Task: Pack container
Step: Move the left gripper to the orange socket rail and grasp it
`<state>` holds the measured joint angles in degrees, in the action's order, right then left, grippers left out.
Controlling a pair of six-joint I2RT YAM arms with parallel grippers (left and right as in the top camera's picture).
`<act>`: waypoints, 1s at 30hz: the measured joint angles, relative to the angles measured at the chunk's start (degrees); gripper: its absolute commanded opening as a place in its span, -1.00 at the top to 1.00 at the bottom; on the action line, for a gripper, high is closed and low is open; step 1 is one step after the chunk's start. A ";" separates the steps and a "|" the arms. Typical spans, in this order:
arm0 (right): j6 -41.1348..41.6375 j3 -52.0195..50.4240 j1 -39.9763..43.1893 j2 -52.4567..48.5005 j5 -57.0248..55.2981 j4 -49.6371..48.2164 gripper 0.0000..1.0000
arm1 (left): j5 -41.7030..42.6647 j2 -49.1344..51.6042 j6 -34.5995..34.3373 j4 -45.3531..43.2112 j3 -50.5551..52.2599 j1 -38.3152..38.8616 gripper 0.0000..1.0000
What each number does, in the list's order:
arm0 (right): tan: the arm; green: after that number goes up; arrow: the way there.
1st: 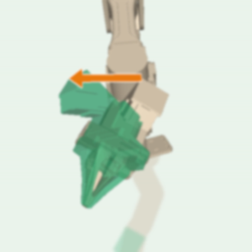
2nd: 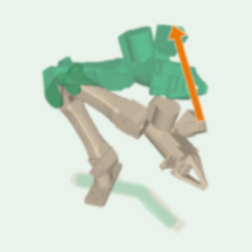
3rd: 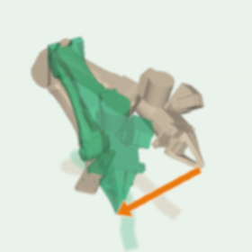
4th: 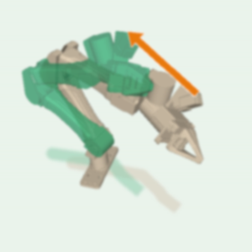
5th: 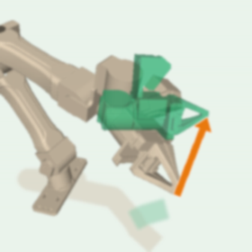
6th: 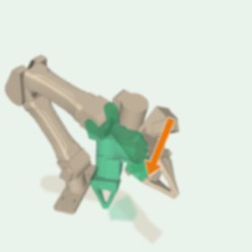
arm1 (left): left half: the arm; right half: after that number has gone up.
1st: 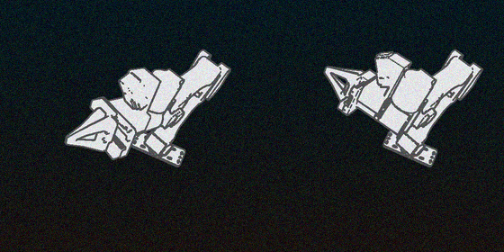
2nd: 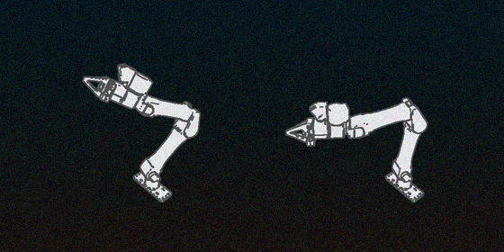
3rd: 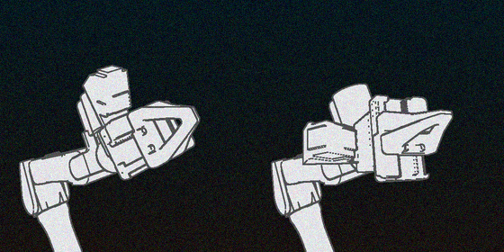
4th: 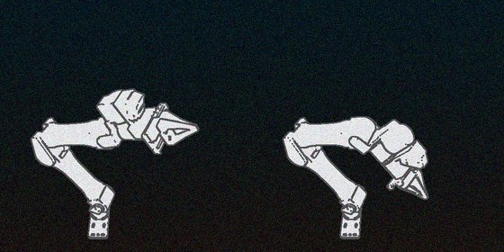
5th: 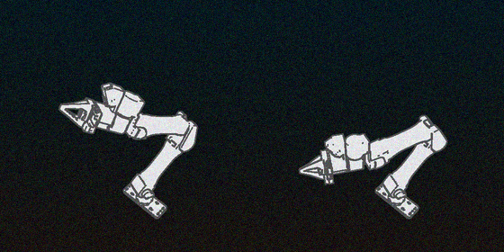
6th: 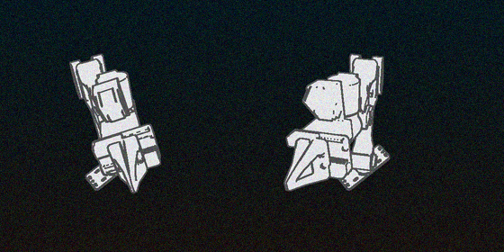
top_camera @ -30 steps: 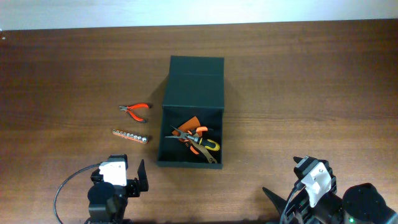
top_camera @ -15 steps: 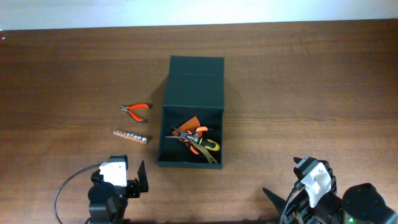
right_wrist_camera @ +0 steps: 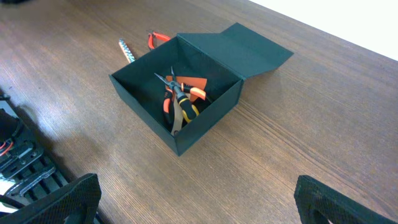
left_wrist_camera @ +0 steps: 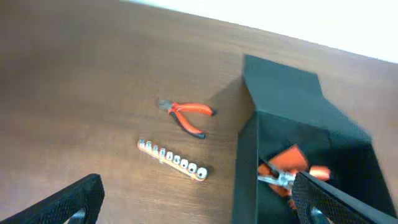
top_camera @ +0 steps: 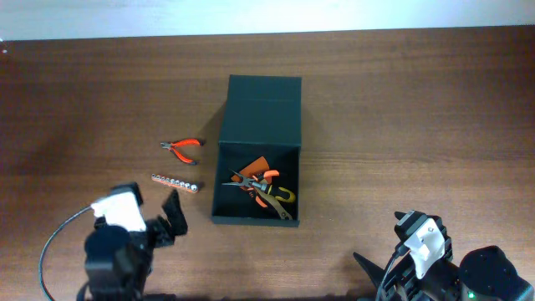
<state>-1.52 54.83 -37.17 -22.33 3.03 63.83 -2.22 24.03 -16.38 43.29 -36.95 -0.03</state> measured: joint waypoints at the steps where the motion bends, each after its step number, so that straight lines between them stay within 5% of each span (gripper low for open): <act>1: 0.02 0.00 0.00 0.00 0.00 0.00 -0.98 | -0.92 2.23 -3.13 0.11 -0.39 0.00 -0.98; 9: 0.02 0.00 0.00 0.00 0.00 0.02 -0.98 | -2.58 26.75 -20.90 0.66 -2.91 0.00 -0.98; 16: 0.02 0.00 0.00 0.00 0.00 0.00 -0.98 | -2.36 45.09 -29.44 1.90 -16.22 0.00 -0.99; 20: 0.00 0.00 0.00 0.00 0.00 -0.02 -0.98 | -1.27 52.68 -34.49 4.61 -23.85 -0.28 -0.99; 30: 0.07 0.00 0.00 0.00 0.00 -0.02 -0.98 | 2.34 64.85 -43.54 5.38 -24.90 -1.07 -0.93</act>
<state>-1.45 54.83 -37.17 -22.33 3.03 63.81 0.12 88.88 -59.92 48.66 -61.84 -1.10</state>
